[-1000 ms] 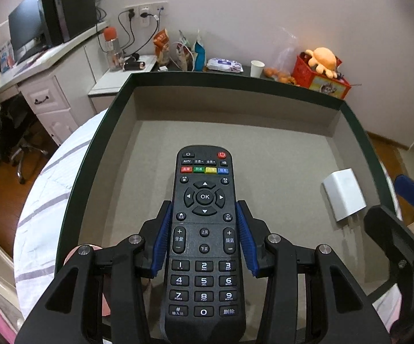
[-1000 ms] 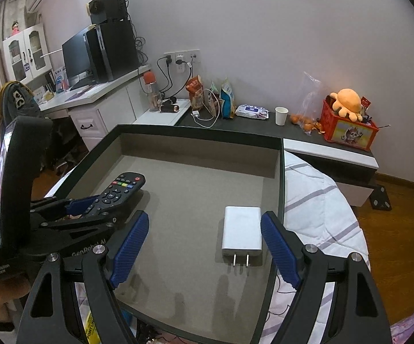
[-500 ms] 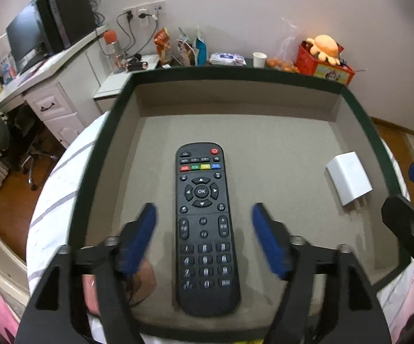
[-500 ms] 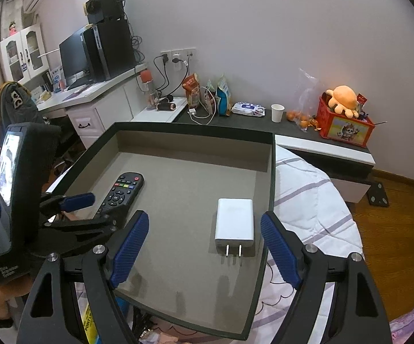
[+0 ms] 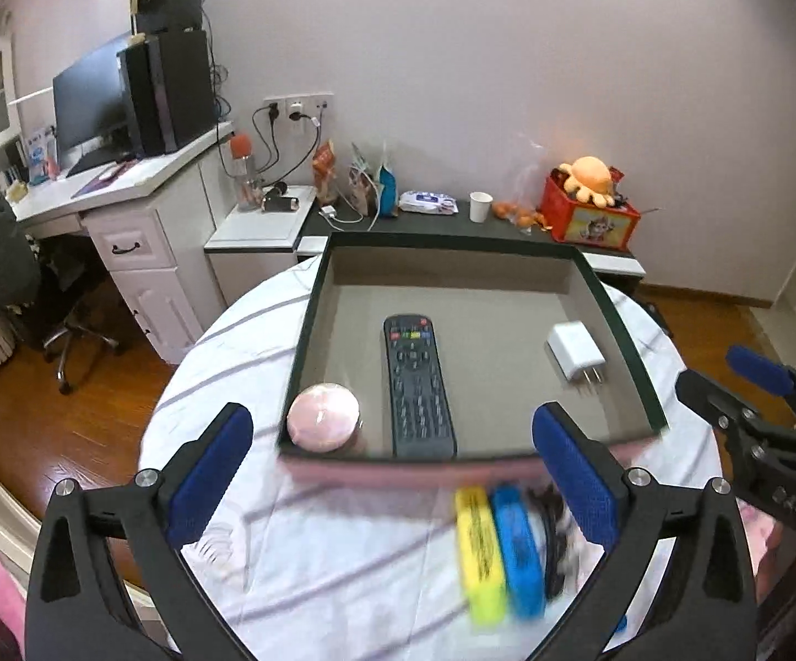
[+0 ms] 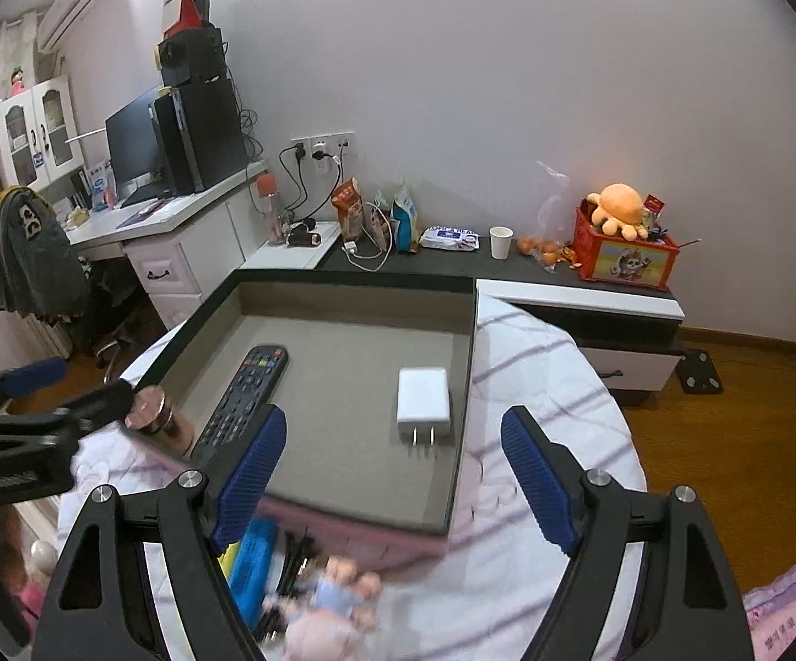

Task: Organize rigid objects
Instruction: 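Withdraw the left gripper from the box back over the table, then move the right gripper to the clear blue-capped tube and grasp it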

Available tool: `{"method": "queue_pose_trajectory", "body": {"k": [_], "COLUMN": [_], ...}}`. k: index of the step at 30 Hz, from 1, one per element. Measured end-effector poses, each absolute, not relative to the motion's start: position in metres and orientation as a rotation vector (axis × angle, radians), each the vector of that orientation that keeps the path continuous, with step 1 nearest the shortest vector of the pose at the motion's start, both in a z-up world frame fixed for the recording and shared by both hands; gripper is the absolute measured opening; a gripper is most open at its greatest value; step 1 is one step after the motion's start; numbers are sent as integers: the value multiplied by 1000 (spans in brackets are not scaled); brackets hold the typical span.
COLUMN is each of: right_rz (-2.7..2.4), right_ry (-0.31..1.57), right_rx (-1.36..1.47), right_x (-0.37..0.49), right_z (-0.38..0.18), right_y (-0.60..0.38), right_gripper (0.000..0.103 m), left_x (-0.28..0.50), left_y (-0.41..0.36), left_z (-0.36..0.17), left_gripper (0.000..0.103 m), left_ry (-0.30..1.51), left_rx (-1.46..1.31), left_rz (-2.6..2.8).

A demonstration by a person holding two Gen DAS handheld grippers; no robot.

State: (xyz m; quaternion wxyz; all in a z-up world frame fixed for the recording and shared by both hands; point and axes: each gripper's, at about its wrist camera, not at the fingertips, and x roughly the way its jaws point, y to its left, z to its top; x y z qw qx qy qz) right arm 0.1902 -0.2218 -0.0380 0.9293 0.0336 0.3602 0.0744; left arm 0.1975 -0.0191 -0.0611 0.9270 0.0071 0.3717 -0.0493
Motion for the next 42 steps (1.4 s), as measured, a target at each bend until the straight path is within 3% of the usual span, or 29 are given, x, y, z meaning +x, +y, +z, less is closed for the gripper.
{"method": "queue_pose_trajectory", "body": {"k": [13,24,36,42], "right_rz": [156,124,107,111], "right_ry": [709,697,764,857], "right_rx": [25,11,4,18], "right_x": [112,83,83,83], "right_z": [-16,-8,-32,-70], "right_y": [-191,-184,-184,-189], "right_gripper": [82,82,82,82], "left_x": [120,99,105,106], "left_y": [9,6,-9,-16], "left_z": [-48,-49,-83,-103], "left_gripper": [103,103,103,103], "left_ry": [721,723,802,843], "left_rx": [18,39,97,132], "left_rz": [-86,-114,-152,-180]}}
